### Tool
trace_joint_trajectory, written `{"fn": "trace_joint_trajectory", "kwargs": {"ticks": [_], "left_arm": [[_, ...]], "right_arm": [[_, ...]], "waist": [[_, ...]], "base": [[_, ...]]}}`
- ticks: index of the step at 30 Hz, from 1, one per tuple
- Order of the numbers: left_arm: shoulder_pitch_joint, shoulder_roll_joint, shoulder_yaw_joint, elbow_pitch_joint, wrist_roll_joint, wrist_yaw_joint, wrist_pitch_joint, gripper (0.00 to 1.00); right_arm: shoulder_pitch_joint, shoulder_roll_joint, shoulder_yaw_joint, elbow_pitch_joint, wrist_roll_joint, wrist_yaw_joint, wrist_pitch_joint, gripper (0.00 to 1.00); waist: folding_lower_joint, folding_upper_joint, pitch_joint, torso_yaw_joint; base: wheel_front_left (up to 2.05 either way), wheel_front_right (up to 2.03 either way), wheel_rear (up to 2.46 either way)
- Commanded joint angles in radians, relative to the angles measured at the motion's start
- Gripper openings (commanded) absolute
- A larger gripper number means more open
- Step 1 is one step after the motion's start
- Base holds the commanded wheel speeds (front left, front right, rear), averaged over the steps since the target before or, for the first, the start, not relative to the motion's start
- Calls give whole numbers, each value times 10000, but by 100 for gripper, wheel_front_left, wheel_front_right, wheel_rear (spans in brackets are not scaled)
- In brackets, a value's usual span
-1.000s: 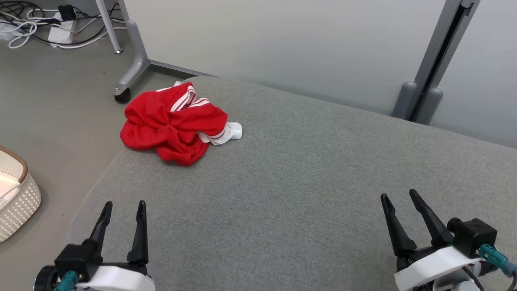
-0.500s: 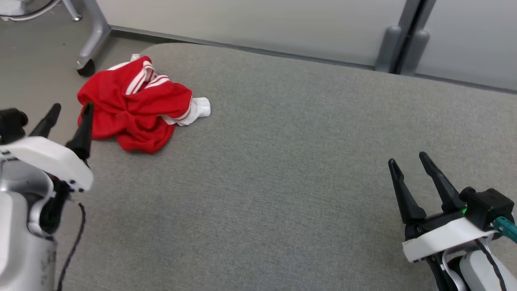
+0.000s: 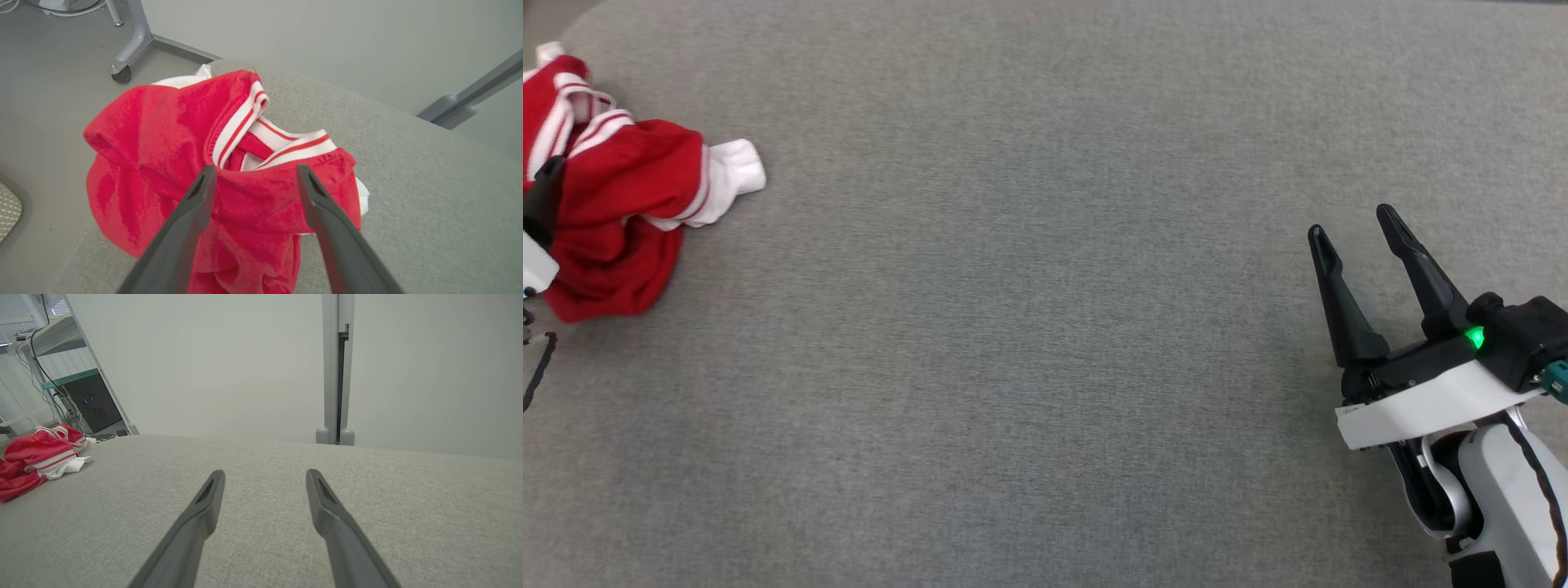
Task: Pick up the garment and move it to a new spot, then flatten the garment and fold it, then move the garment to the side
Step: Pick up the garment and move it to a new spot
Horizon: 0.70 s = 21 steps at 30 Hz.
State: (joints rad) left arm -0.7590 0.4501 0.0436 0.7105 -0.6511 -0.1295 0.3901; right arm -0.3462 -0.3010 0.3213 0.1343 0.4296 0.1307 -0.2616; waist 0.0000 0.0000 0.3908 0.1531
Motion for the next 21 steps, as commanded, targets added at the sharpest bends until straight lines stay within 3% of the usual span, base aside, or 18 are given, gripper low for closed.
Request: {"fn": "trace_joint_trajectory", "kwargs": {"ticks": [1, 9, 10, 11, 12, 21], "left_arm": [[-297, 216, -115, 464, -155, -11, -22, 100], [-578, 674, -986, 1840, -634, -13, 453, 100], [-598, 706, -1123, 1923, -703, -13, 523, 95], [-620, 724, -1243, 1993, -788, -13, 522, 56], [-639, 757, -1363, 2029, -859, -14, 489, 0], [-938, 1353, -2784, 1552, -1022, -14, -444, 0]], "right_arm": [[-226, -6, -38, -88, -61, 4, -46, 100], [-401, 65, -108, -132, -72, 4, -47, 100], [-399, 69, -109, -130, -79, 4, -46, 100], [-397, 75, -117, -123, -88, 4, -48, 100], [-400, 81, -129, -101, -87, 4, -48, 100], [-301, 257, -68, 118, -50, 4, -46, 100]], "waist": [[0, 0, 678, -713], [0, 0, 945, -1076], [0, 0, 957, -1085], [0, 0, 963, -1088], [0, 0, 965, -1086], [0, 0, 271, -927]], "base": [[0, 0, 0], [0, 0, 0], [0, 0, 0], [0, 0, 0], [0, 0, 0], [0, 0, 0]]}}
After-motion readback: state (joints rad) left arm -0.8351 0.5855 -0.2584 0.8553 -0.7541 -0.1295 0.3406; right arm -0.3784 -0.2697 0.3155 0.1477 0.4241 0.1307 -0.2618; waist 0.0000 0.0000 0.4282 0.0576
